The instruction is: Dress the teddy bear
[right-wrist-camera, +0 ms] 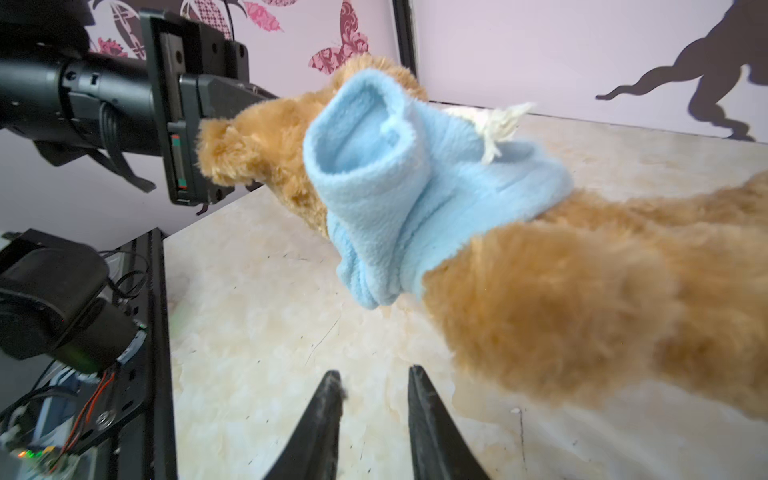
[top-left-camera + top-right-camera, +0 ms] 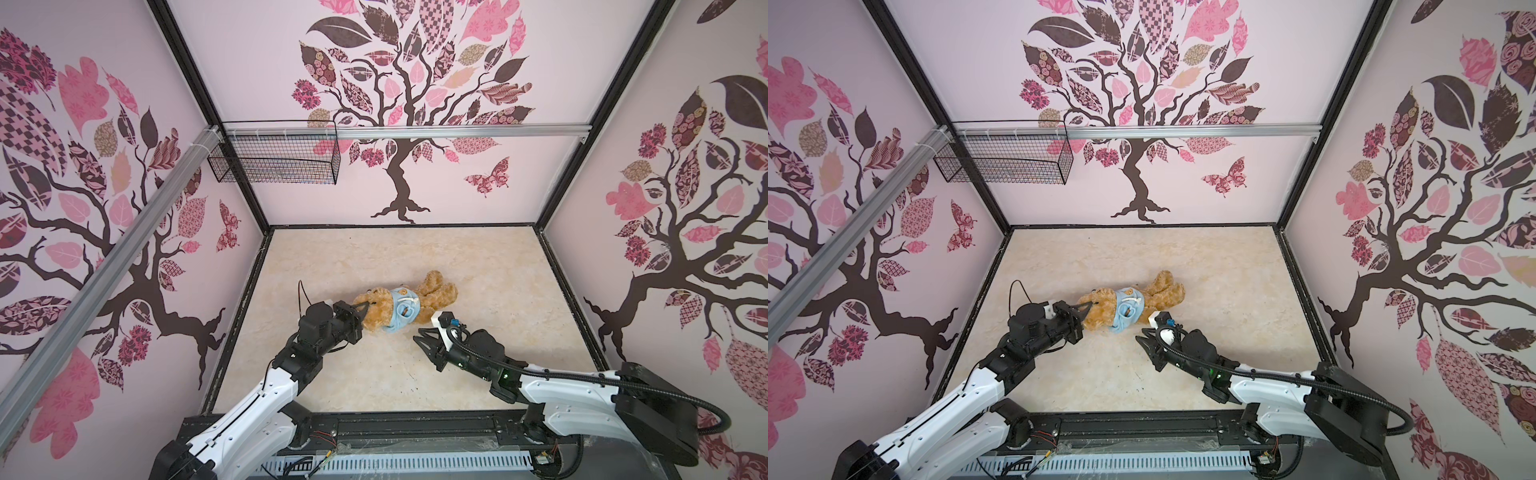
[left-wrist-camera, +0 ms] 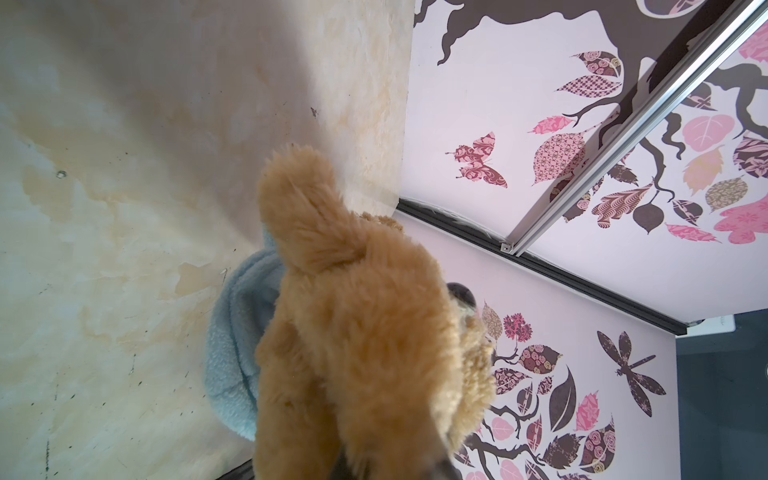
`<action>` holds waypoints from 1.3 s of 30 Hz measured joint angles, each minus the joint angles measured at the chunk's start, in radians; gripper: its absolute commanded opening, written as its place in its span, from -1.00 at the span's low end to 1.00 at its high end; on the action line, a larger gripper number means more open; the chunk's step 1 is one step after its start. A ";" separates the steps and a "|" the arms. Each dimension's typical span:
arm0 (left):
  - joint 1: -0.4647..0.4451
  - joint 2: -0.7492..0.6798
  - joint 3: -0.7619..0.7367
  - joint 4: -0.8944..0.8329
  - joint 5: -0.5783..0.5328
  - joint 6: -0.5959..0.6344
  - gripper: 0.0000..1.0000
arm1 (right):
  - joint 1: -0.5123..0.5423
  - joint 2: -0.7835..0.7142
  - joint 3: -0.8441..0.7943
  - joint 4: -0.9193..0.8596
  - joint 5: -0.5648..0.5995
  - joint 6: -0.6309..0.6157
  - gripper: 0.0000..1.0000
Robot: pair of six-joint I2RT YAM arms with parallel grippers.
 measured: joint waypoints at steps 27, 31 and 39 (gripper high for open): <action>-0.016 0.031 0.023 0.041 0.007 -0.020 -1.00 | 0.000 0.301 0.087 0.294 0.194 -0.135 -0.46; -0.019 0.031 0.023 0.046 0.005 -0.020 -1.00 | 0.000 0.300 0.087 0.302 0.220 -0.169 -0.48; -0.022 0.033 0.023 0.046 0.008 -0.020 -1.00 | -0.010 0.296 0.087 0.306 0.259 -0.249 -0.45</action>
